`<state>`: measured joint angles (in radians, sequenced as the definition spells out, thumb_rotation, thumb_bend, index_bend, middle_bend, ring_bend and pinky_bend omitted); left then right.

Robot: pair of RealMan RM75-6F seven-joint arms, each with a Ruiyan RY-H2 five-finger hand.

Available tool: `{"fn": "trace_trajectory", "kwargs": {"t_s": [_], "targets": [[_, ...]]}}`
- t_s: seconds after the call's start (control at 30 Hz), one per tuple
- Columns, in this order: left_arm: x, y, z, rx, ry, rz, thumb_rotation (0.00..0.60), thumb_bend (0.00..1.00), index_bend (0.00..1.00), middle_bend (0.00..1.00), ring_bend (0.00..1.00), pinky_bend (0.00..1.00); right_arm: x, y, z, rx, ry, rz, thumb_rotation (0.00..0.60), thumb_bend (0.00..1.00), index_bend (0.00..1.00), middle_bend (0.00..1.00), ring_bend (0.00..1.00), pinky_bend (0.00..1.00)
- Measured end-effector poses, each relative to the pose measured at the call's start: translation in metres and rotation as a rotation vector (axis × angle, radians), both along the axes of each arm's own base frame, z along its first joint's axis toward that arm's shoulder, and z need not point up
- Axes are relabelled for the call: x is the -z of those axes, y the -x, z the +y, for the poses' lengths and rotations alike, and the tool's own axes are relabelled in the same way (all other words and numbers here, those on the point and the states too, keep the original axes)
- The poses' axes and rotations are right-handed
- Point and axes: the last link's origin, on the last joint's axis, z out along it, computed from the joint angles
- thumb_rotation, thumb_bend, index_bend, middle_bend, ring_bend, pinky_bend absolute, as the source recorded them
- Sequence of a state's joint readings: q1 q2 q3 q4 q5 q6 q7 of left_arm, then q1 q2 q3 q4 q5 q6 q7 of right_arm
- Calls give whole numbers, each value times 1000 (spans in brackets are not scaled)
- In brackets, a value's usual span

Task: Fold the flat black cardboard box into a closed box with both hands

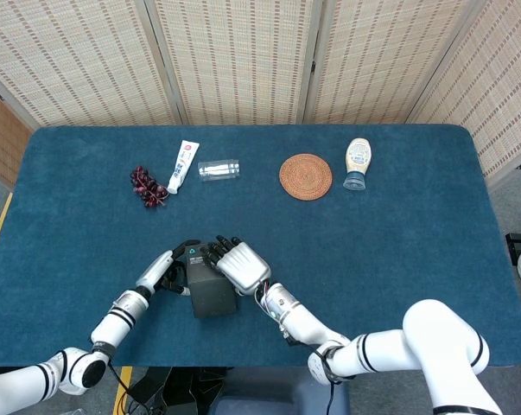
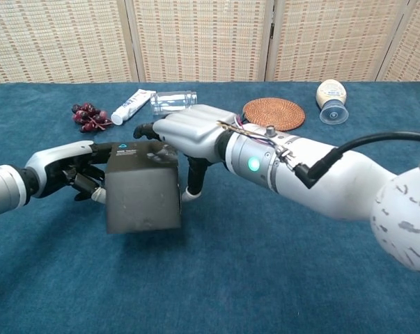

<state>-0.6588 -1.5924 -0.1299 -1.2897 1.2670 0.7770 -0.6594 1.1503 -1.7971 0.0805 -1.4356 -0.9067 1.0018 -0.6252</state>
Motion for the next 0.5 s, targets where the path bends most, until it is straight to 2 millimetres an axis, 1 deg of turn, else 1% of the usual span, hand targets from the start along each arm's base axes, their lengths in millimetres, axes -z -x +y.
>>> {"fn": "trace_trajectory", "kwargs": {"t_s": [0.13,0.3,0.5], "targets": [[-4,-1,0,11,14,17,600,163,73,204,624,840,3,0,-2,-18,8,10,600,0,89,126,122,230],[-4,-2,0,7,26,20,600,163,71,202,626,838,5,-2,0,-7,-27,2,600,0,90,129,122,230],[-1,3,1,-4,40,39,600,162,72,202,625,836,-4,-3,2,9,-70,-19,600,0,90,171,122,230]]}}
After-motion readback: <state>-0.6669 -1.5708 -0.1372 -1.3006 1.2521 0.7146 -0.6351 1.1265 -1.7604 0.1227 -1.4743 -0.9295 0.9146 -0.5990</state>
